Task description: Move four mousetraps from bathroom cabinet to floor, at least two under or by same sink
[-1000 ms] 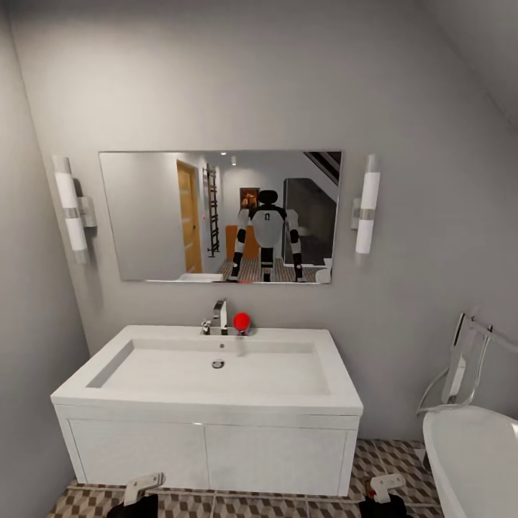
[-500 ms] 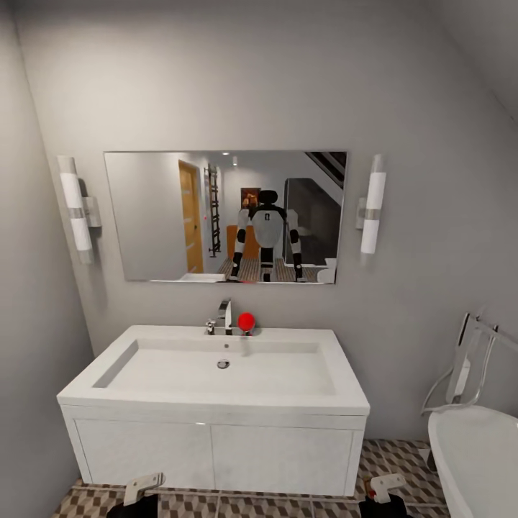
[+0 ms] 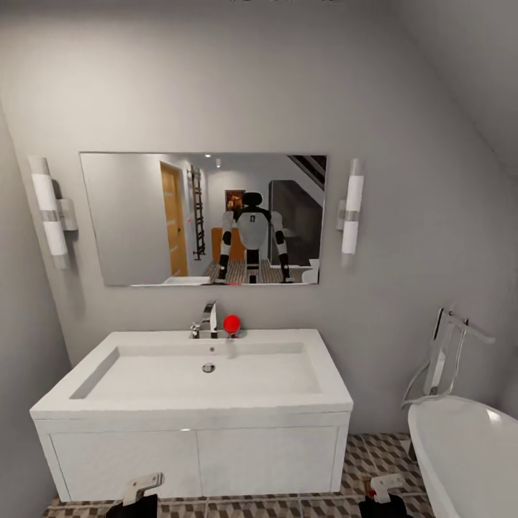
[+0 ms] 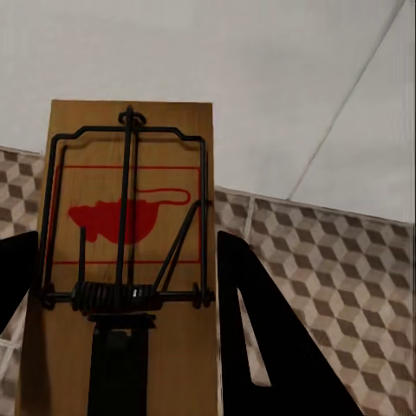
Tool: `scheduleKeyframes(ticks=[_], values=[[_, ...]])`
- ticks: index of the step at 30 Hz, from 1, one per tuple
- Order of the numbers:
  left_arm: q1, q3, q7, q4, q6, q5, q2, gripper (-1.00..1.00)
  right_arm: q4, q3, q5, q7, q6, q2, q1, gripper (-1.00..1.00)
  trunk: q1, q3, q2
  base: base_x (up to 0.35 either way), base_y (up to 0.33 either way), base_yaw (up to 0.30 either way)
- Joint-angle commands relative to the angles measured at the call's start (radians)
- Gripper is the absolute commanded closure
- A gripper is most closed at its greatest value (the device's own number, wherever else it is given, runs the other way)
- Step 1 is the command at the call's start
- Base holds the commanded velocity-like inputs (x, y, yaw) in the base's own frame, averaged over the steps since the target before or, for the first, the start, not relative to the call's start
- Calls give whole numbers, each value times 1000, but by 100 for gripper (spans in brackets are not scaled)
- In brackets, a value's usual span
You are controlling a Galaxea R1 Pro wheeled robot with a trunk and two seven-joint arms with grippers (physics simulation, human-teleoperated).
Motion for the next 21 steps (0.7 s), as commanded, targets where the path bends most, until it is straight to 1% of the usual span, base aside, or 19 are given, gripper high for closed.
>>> scheduleKeyframes(ticks=[1,5,12,15,21], values=[[-1,-5,5,2,-3,-4,0,100,5,5,-13,11,-6,0,-1,100,0,0,-1,0,0,-137],[-1,-5,5,2,-3,-4,0,100,5,5,-12,11,-7,0,-1,100,0,1,-1,0,0,-58],[-1,-5,5,2,-3,-4,-1,100,5,6,-12,11,-7,0,-1,100,0,1,-1,0,0,-5],[-1,-5,5,2,-3,-4,-1,100,5,6,-12,11,-6,0,-1,100,0,1,-1,0,0,159],[-1,-5,4,2,-3,-4,-1,100,5,6,-11,11,-6,0,-1,100,0,1,-1,0,0,241]])
